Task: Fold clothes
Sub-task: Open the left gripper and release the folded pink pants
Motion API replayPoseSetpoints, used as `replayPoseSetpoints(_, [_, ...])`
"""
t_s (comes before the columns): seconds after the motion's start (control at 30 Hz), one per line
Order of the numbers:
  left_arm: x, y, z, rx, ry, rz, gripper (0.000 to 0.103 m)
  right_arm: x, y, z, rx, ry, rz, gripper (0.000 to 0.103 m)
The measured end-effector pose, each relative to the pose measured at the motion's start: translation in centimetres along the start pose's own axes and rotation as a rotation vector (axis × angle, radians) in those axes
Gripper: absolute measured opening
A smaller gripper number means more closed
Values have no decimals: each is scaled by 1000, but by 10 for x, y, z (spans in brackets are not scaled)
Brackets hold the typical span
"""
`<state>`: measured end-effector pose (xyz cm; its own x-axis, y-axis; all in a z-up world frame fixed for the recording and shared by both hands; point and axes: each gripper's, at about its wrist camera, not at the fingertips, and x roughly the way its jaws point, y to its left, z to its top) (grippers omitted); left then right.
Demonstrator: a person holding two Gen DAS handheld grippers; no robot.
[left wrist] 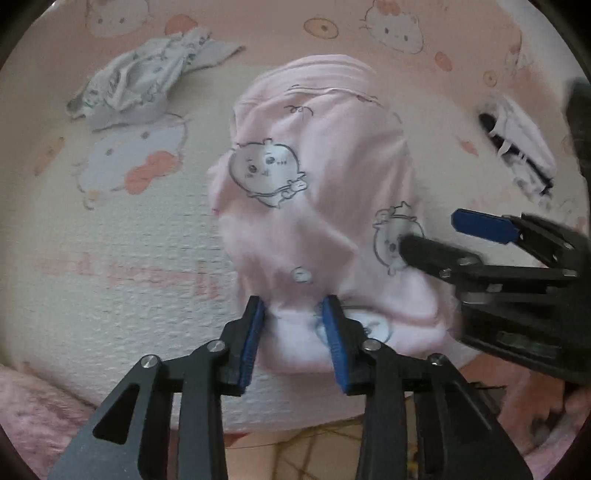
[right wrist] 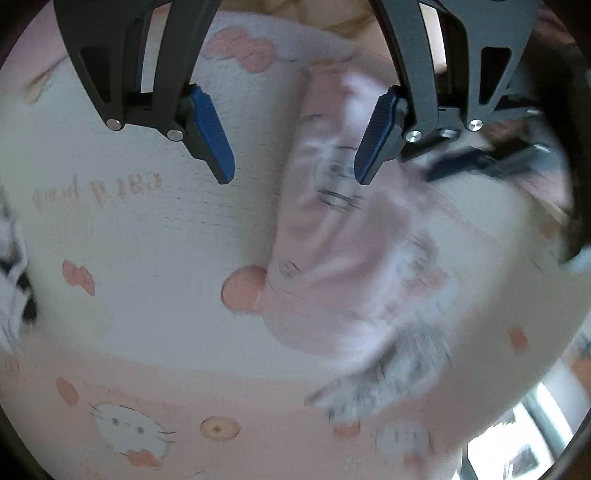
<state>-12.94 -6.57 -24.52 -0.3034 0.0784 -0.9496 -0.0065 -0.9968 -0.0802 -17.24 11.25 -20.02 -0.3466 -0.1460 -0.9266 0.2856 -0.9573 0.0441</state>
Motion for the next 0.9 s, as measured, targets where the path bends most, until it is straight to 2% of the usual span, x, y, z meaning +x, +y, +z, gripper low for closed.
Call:
replayPoseSetpoints(0.03, [-7, 5, 1, -17, -1, 17, 57, -1, -3, 0, -6, 7, -14, 66])
replayPoseSetpoints(0.07, [-14, 10, 3, -32, -8, 26, 57, -7, -8, 3, 11, -2, -1, 66])
replayPoseSetpoints(0.13, [-30, 18, 14, -45, -74, -4, 57, -22, -17, 8, 24, -37, 9, 65])
replayPoseSetpoints(0.23, [-29, 20, 43, -45, -146, -39, 56, -42, -18, 22, -52, -118, -28, 65])
replayPoseSetpoints(0.37, [-27, 22, 81, -48, -238, -87, 55, -29, -40, 50, -51, -114, -16, 65])
replayPoseSetpoints(0.47, [-15, 19, 101, -55, -253, -127, 55, -10, -16, 73, -42, -92, -22, 65])
replayPoseSetpoints(0.57, [-12, 19, 110, -40, -269, -152, 55, -3, -23, 78, -11, -85, 14, 65])
replayPoseSetpoints(0.67, [1, 19, 110, -57, -242, -176, 55, -1, -24, 83, 9, -78, 17, 65])
replayPoseSetpoints(0.8, [11, 16, 111, -44, -225, -148, 55, -7, -17, 90, 6, -103, -28, 65])
replayPoseSetpoints(0.9, [18, 14, 112, -33, -209, -134, 55, -8, -13, 99, 9, -119, -19, 65])
